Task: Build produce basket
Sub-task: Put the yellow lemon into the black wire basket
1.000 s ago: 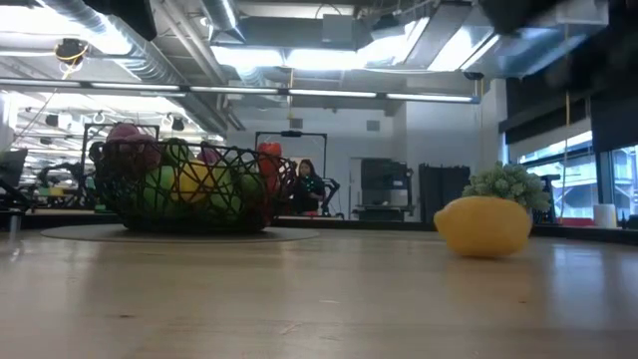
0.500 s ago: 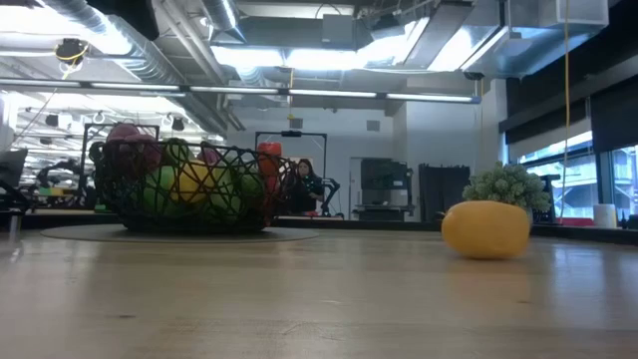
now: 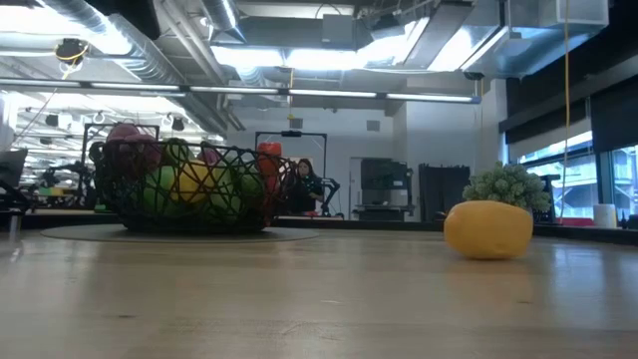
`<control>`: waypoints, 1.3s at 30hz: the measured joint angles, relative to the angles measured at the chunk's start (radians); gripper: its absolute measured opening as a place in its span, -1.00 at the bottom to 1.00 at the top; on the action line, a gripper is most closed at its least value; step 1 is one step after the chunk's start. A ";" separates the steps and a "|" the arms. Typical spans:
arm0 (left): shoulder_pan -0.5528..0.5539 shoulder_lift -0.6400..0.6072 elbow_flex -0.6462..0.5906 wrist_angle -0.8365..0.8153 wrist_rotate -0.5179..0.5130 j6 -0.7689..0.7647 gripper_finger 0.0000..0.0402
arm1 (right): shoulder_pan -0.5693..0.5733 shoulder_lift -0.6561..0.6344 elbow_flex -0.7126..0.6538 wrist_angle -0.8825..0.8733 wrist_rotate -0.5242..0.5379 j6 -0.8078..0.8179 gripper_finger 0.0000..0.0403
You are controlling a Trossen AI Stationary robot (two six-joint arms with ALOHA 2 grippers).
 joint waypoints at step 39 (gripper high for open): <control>0.008 0.000 0.000 0.041 -0.048 -0.238 0.39 | -0.134 -0.750 -1.089 0.590 -0.087 -0.273 -0.36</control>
